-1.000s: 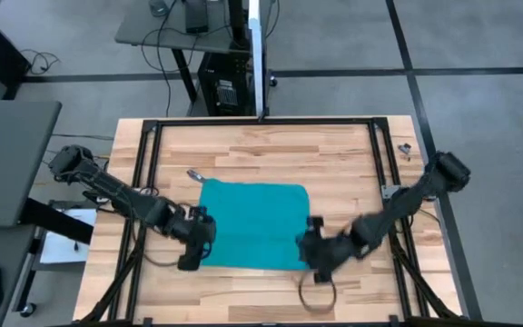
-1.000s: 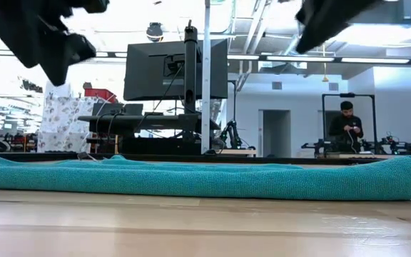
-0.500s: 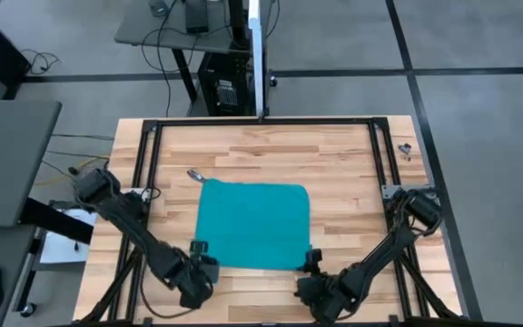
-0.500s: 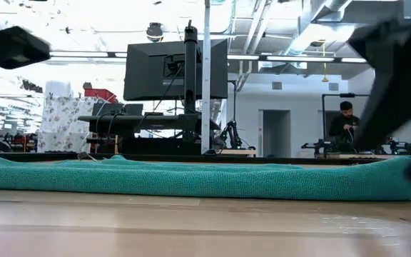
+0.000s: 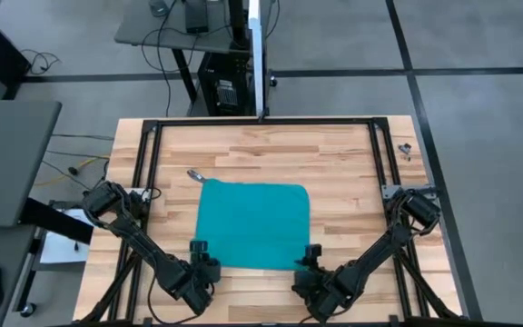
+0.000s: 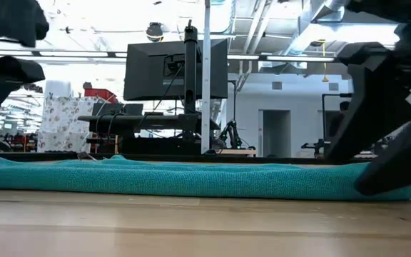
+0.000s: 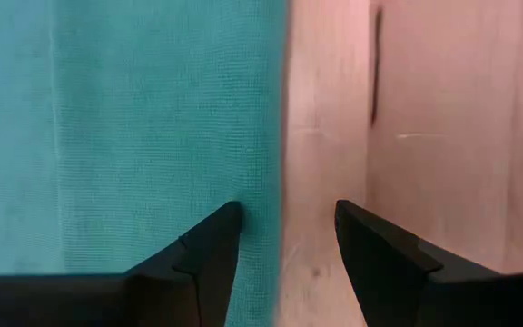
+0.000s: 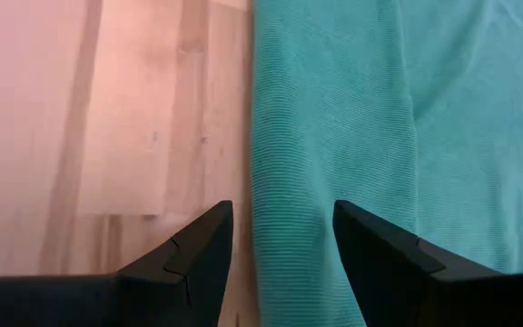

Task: Roll towel
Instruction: Roll the blue towel

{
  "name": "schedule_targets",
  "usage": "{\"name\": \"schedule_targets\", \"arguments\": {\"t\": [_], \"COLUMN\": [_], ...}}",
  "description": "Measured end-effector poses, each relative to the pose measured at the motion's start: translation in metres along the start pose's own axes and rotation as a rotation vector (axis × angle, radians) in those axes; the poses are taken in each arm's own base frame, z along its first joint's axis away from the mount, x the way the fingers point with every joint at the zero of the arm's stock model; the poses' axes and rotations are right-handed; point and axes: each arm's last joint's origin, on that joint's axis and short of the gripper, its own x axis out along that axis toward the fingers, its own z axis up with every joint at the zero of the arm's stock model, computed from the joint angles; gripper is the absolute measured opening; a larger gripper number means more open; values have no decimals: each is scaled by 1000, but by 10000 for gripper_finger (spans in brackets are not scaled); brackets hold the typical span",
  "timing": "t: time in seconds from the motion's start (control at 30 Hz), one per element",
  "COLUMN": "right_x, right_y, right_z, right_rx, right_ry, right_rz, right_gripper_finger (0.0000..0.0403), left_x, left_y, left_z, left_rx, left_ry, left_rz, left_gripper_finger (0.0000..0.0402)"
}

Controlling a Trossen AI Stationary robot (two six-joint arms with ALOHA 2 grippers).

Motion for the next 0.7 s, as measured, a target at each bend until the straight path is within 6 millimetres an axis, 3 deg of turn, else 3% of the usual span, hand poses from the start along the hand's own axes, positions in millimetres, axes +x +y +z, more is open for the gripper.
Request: {"name": "schedule_targets", "arguments": {"t": [0.17, 0.7], "right_x": [7, 20], "right_y": [0, -4], "right_z": [-3, -5], "right_rx": [-11, -15], "right_ry": [20, 71], "right_rz": [-14, -28], "right_gripper_finger": [184, 184], "left_x": [2, 13], "left_y": [9, 7], "left_z": [-2, -2], "left_rx": [-63, -41], "left_ry": [-9, -28], "left_rz": [107, 151], "left_gripper_finger": [166, 166]}}
